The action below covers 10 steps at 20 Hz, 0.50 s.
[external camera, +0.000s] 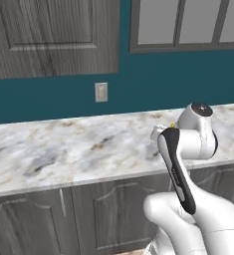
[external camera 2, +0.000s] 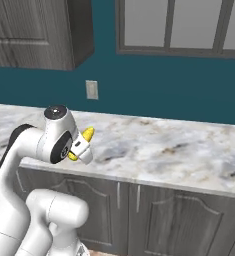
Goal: Place the corn in the correct fridge rack based on whether it is a fruit or vegetable. Finally, close the fridge door.
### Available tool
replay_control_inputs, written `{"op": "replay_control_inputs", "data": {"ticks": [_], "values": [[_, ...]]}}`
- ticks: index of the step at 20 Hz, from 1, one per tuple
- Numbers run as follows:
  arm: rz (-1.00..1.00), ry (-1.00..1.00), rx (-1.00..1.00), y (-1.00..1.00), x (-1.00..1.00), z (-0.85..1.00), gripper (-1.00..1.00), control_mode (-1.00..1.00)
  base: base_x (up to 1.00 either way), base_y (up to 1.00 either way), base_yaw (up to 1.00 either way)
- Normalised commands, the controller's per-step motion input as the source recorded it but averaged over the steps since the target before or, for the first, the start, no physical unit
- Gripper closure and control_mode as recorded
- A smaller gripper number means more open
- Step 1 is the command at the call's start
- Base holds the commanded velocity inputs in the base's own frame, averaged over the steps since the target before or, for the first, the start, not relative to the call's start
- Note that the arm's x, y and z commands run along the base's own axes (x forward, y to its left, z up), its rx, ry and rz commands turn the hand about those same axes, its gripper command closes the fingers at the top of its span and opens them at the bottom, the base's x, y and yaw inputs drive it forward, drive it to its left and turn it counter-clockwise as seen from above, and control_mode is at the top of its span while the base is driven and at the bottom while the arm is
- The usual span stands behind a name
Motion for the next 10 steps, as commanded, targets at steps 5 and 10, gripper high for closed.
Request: {"op": "replay_control_inputs", "data": {"ticks": [5, 10], "values": [[0.00, 0.00, 0.00, 0.00, 0.00, 0.00, 1.00, 1.00, -0.46, 0.00, 0.00], [0.00, 0.00, 0.00, 0.00, 0.00, 0.00, 1.00, 1.00, -0.24, 0.00, 0.13]]}}
